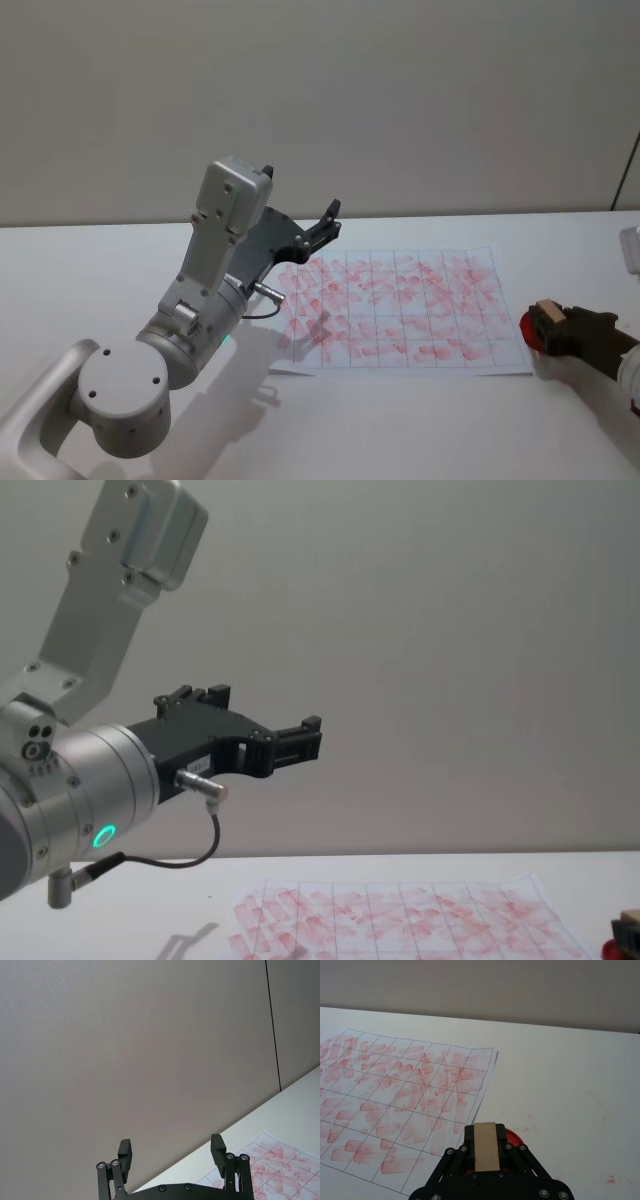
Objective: Use the one hand to pick up the stamp and affix it onto the A4 paper.
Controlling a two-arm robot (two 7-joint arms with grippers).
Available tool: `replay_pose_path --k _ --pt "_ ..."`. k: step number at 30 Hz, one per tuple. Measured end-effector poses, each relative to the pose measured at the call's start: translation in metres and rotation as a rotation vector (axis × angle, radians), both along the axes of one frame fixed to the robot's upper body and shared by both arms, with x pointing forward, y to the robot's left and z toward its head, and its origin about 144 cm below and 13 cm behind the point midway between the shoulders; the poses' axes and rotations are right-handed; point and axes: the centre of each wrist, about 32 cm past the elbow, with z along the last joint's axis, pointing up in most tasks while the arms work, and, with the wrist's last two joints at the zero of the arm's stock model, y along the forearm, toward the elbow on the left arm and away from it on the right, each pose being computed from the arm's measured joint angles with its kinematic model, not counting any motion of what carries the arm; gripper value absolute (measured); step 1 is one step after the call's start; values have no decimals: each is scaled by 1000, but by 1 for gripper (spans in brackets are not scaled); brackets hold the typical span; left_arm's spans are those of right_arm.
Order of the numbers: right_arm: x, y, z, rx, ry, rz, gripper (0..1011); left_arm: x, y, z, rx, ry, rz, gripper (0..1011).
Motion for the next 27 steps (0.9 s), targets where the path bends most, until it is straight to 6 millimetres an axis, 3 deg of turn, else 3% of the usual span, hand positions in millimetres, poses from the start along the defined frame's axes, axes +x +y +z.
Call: replay_pose_path --k 12,27 --pt "14 1 13 -32 -72 87 220 0 0 0 0 0 0 1001" --pt "48 16 26 -15 -152 284 220 0 0 0 0 0 0 1001"
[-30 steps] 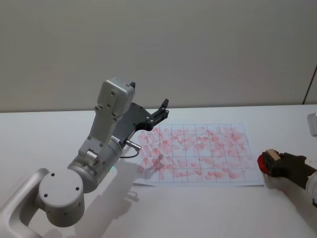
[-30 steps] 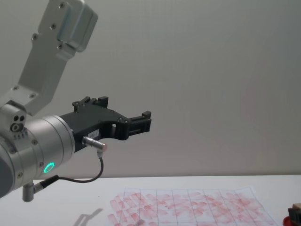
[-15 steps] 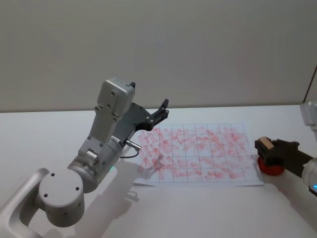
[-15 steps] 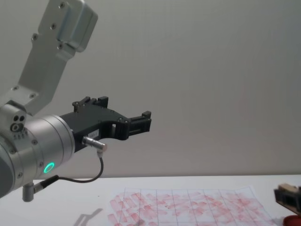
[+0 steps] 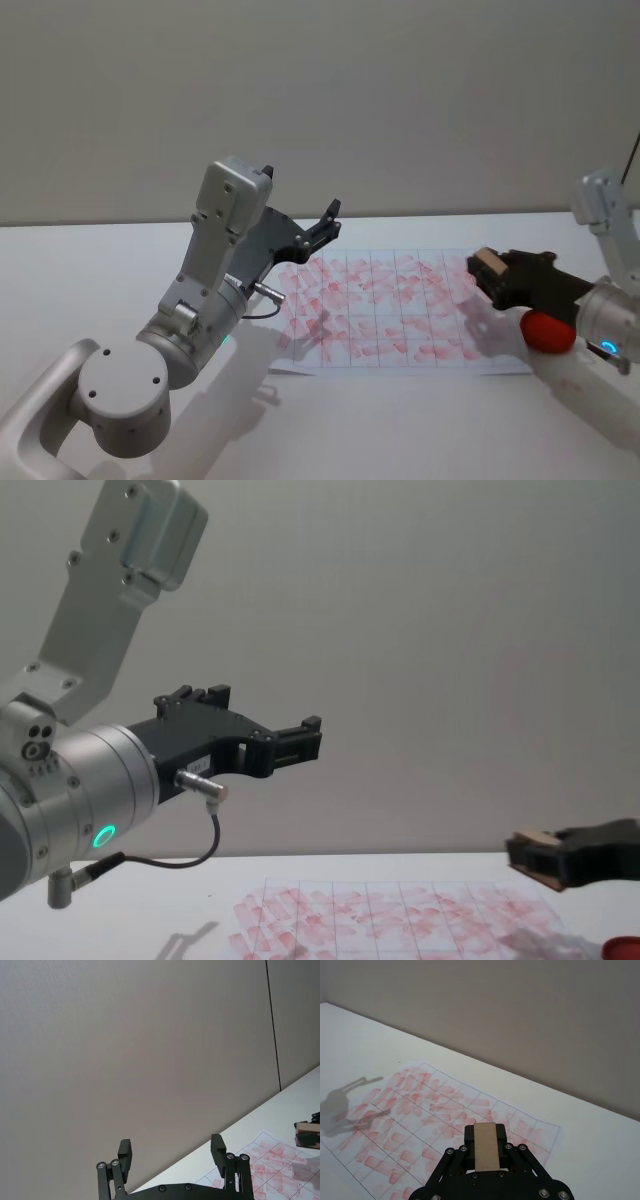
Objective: Use the one hand to pick up the stamp and affix it onto the A4 paper.
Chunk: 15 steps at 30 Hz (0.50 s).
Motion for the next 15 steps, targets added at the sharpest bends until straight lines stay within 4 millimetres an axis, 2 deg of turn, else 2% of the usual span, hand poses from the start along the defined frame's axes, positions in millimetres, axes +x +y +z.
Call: replay_pose_path --k 15 --pt "34 18 -14 53 94 197 221 0 0 0 0 0 0 1001"
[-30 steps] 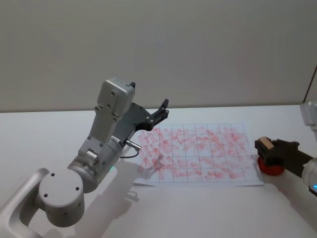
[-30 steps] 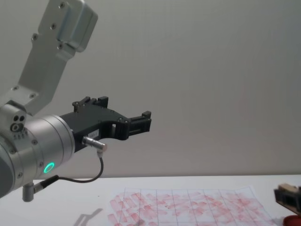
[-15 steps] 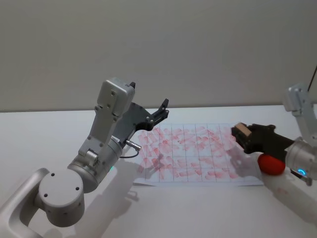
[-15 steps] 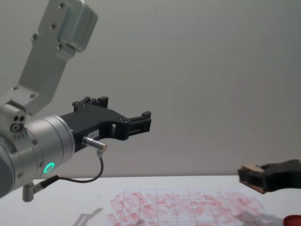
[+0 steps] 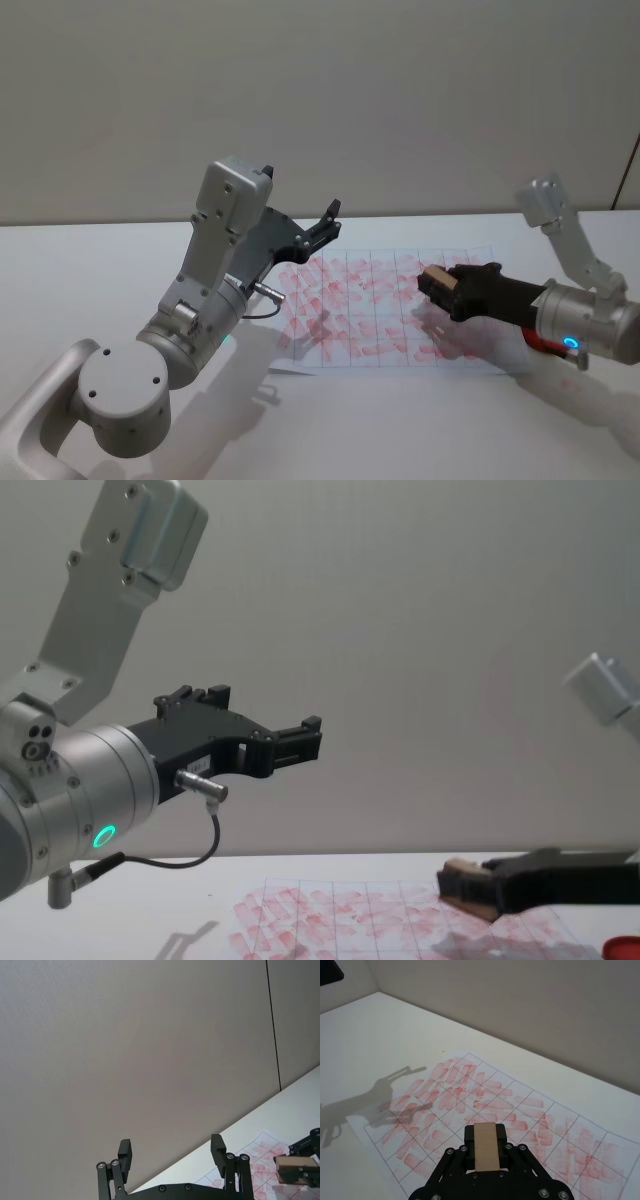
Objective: Use the one hand to pick up the stamp and affix it onto the A4 paper.
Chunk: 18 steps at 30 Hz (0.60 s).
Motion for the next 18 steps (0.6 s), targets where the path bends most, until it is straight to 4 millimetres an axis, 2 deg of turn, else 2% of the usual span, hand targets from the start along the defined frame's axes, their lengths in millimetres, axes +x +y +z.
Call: replay_pose_path --k 18 --pt "5 7 -16 -27 107 76 220 0 0 0 0 0 0 1001"
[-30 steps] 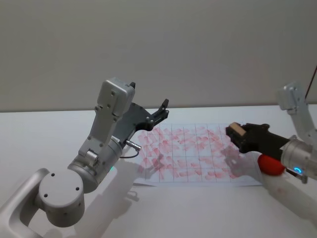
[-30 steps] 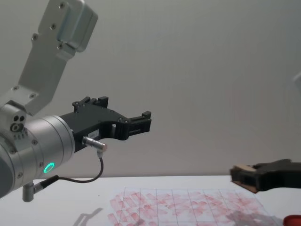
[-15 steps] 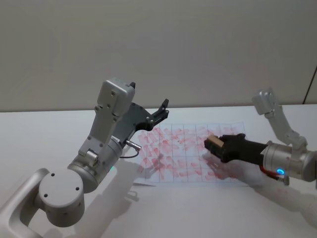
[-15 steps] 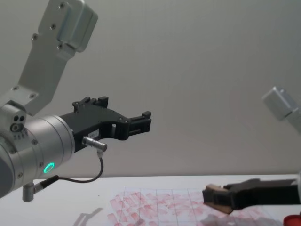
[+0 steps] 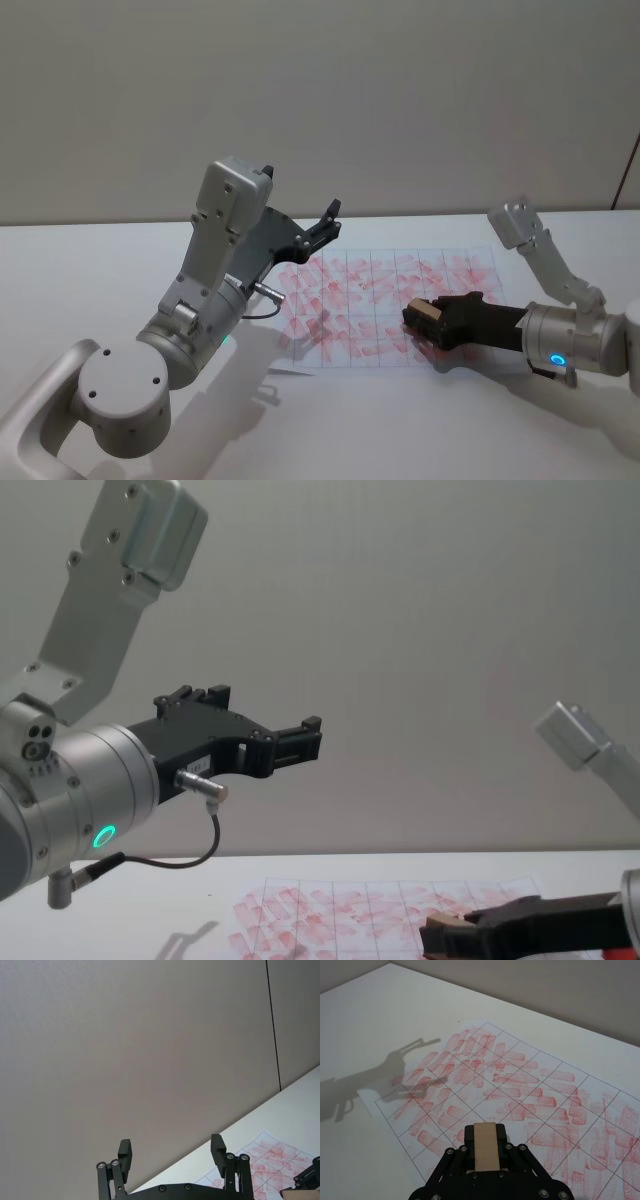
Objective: Use the one hand to pick up the stamp and affix it onto the A4 paper.
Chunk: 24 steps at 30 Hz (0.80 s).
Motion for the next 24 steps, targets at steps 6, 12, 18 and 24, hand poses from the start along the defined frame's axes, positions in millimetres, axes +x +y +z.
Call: replay_pose_path --k 6,12,18,24 --pt "2 1 1 -9 -17 6 221 0 0 0 0 0 0 1001" --pt "5 1 6 -16 -62 10 221 0 0 0 0 0 0 1001" --pt "10 -2 16 -24 -139 6 220 0 0 0 0 0 0 1001" --pt "12 -4 26 -30 -205 -10 220 0 0 0 0 0 0 1001"
